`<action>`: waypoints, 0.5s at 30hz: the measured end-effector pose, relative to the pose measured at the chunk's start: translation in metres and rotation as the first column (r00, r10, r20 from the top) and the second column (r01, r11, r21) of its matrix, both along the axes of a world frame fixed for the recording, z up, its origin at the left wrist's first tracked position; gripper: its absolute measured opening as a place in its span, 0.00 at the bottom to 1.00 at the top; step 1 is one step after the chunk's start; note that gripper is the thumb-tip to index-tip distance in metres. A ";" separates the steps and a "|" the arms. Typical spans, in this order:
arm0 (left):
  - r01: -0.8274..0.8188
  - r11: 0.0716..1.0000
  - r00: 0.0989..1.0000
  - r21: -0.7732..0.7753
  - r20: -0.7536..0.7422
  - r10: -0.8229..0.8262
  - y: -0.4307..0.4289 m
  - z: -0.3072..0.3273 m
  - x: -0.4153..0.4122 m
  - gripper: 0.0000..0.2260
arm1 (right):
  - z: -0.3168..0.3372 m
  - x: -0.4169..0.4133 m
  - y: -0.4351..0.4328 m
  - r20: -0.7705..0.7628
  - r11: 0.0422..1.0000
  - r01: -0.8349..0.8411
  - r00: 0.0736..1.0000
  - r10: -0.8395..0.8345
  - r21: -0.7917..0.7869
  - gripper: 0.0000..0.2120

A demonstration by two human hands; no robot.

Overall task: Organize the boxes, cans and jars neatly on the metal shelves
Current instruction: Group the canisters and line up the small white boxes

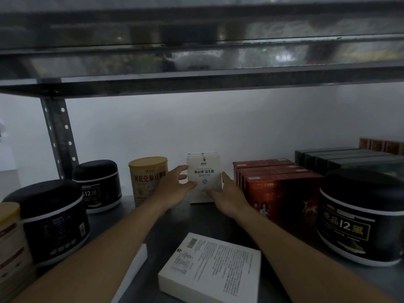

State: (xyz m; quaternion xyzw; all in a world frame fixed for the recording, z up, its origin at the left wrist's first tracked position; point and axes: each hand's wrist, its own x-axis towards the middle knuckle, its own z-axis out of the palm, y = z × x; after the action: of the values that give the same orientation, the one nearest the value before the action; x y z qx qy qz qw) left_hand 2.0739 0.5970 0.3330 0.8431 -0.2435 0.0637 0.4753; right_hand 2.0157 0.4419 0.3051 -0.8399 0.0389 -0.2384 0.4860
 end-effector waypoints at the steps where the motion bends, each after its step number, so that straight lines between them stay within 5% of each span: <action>1: 0.000 1.000 1.000 0.000 0.001 0.000 0.000 0.000 0.001 0.27 | 0.001 -0.001 0.000 0.003 1.000 0.001 1.000 -0.001 -0.005 0.22; 15: -0.023 0.998 0.999 0.065 0.034 0.021 0.009 0.006 -0.003 0.27 | 0.009 -0.007 0.003 0.015 0.998 0.016 1.000 -0.015 -0.058 0.21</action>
State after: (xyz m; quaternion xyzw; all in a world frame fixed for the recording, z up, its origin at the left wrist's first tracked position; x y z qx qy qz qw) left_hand 2.0714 0.6057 0.3388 0.8597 -0.2442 0.0749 0.4424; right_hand 2.0088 0.4451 0.3145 -0.8517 0.0349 -0.2492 0.4597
